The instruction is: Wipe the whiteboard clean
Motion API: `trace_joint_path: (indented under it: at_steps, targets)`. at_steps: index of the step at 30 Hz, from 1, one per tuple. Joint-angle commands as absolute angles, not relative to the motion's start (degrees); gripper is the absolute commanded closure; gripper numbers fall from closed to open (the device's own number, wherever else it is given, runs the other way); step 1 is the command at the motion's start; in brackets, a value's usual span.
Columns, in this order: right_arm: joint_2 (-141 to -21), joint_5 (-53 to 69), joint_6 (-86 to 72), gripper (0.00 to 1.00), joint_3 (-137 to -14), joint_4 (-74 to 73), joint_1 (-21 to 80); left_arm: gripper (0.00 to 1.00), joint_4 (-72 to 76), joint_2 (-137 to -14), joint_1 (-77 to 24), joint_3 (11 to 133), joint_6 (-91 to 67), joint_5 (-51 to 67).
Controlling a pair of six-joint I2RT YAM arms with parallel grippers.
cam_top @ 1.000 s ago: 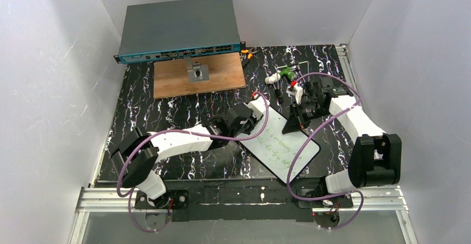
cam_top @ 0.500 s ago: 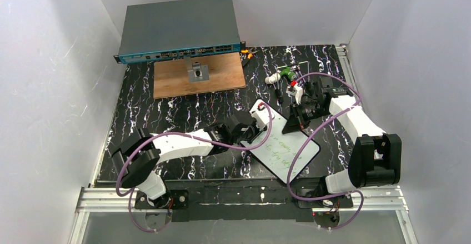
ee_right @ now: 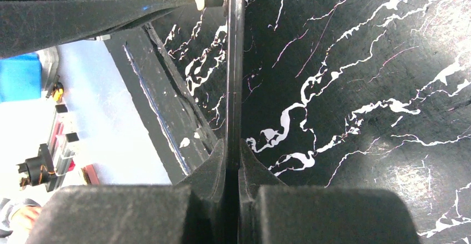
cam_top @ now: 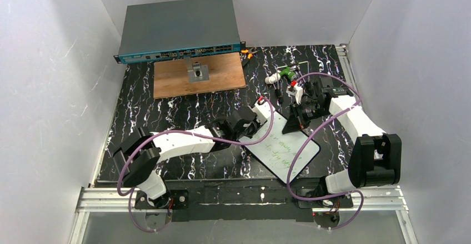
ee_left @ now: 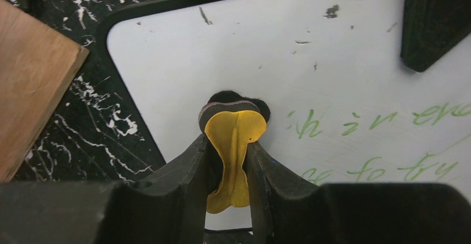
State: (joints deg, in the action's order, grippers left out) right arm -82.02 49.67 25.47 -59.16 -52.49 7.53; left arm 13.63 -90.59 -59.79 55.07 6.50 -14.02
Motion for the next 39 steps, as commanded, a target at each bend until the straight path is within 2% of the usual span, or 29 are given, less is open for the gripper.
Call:
trace_joint_path:
  at_steps: [1,7,13,18,31,35,39]
  targets:
    - [-80.82,51.37,29.71,0.99,-60.43,-48.95,7.87,1.00,15.47,-88.29,-60.58,52.56,7.53,-5.20]
    - [-80.86,51.44,29.78,0.99,-60.47,-48.93,7.90,1.00,16.49,-87.90,-61.70,51.37,6.81,-2.86]
    - [-80.86,51.42,29.76,0.99,-60.40,-48.95,7.89,1.00,14.97,-89.62,-61.02,54.64,5.48,-12.48]
    - [-80.86,51.42,29.79,0.99,-60.43,-48.96,7.89,1.00,12.86,-89.66,-59.31,57.08,4.36,-15.73]
    - [-80.95,51.50,29.84,0.99,-60.47,-48.91,7.85,1.00,19.36,-87.88,-63.32,49.80,5.38,-9.51]
    - [-80.95,51.45,29.87,0.99,-60.41,-48.95,7.82,1.00,19.51,-89.43,-63.90,50.64,5.27,-12.07]
    - [-80.95,51.49,29.91,0.99,-60.47,-48.96,7.82,1.00,16.88,-90.98,-63.90,54.02,6.33,-19.72]
